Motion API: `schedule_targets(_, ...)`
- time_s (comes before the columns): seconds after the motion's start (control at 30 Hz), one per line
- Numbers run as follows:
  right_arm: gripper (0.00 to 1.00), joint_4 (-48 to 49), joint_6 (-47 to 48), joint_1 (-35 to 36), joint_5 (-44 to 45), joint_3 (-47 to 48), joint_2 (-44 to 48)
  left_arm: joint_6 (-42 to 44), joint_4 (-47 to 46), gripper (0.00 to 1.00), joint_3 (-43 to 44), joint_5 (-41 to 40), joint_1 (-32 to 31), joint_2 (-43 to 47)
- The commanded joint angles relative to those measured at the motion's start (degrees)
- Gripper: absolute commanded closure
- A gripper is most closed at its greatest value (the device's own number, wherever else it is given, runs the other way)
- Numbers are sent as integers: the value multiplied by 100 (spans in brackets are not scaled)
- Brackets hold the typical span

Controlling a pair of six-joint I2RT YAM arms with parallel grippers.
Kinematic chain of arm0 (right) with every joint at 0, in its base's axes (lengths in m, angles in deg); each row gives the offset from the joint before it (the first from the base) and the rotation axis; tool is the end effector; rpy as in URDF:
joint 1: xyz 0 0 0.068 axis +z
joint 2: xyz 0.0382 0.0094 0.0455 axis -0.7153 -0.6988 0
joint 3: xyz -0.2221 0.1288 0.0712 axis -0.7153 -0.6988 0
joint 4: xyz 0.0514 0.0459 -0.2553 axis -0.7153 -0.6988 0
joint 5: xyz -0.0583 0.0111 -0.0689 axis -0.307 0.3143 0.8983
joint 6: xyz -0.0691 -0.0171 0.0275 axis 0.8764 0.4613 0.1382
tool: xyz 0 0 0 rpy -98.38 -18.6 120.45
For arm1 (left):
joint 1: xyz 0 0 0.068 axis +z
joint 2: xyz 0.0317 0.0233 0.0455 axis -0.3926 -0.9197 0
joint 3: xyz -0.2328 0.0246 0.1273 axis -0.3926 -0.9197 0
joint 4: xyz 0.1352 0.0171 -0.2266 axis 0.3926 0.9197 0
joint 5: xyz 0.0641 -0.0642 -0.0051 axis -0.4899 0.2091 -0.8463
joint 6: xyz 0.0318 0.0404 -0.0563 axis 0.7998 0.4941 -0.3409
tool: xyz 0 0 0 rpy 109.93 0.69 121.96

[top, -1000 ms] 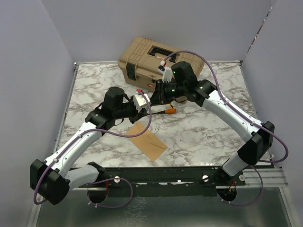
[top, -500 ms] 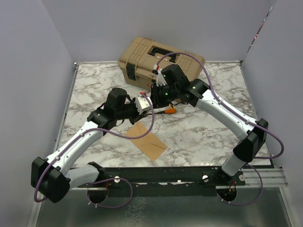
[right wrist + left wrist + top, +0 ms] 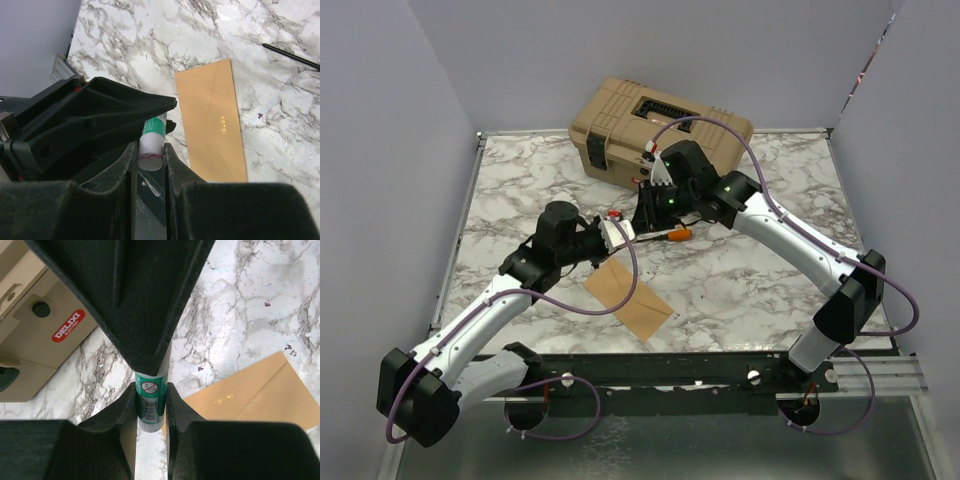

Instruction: Place the letter into the envelope and seal it

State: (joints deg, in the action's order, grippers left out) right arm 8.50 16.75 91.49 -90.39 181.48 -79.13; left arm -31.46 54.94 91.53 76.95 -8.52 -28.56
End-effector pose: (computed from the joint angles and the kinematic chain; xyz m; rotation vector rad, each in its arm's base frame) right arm 0.2575 0.2946 0.3350 -0.5314 2.4534 0.9908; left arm 0.2059 -0.1609 0.2802 1.2830 1.4990 -0.4595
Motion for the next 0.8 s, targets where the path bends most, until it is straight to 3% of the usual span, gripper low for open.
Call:
schedule_targets(0.0,100,-348,-381,155,-688,-533,-116,-244,-2397,100,236,-53,-18,344)
schedule_targets(0.17,100,-293,-418,164,-751,-670,-185,-245,-2833,100,359,249,-18,210)
schedule_targets(0.77,100,-222,-475,164,-1110,-1033,-581,611,-2742,100,921,758,-449,-196)
